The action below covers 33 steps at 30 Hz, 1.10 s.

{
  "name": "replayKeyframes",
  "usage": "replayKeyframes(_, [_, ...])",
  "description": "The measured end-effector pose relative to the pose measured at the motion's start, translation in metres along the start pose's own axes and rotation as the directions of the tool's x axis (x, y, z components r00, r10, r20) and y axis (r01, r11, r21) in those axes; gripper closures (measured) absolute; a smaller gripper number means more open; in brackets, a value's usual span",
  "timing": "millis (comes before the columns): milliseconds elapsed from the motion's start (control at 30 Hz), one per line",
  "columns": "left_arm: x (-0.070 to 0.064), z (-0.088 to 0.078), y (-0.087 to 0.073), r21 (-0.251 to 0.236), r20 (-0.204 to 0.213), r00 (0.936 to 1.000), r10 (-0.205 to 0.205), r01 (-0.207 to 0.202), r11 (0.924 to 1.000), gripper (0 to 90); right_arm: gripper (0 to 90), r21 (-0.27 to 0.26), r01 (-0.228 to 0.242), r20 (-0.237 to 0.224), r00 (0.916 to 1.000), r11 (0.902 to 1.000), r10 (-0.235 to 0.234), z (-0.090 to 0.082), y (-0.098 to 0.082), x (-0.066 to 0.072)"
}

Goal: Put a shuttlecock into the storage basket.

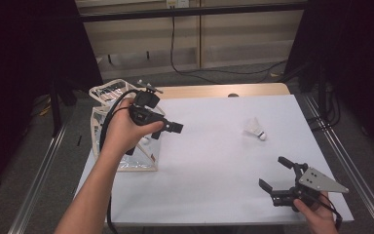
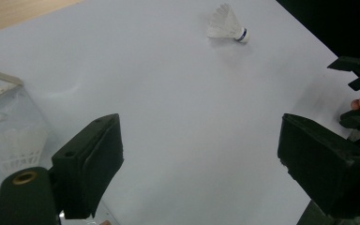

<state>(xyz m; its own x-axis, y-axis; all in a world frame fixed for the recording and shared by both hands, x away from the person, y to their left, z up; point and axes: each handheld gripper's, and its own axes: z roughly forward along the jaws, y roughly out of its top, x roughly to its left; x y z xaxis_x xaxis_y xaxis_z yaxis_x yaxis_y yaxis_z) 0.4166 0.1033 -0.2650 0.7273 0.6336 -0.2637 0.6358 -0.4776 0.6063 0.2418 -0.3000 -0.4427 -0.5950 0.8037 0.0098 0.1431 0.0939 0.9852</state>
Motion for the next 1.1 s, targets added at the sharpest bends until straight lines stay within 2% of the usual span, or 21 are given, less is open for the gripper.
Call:
replayKeyframes(633, [-0.005,0.020,-0.013,0.010,0.017,0.9998,0.007,-0.007,0.9999,11.8,0.7,0.001,-0.005,-0.003,1.0000,1.0000,0.005,0.001,0.000,0.001])
replayKeyframes(900, [-0.008,0.028,-0.017,0.008,0.003,0.9998,0.019,-0.019,0.9998,8.8,0.7,-0.001,-0.002,-0.002,1.0000,1.0000,0.002,0.001,0.000,0.000])
replayKeyframes(1100, [-0.010,0.035,-0.021,0.000,0.011,0.9998,0.015,-0.015,0.9999,7.6,0.7,0.000,-0.001,-0.002,1.0000,1.0000,0.001,0.001,0.000,0.000])
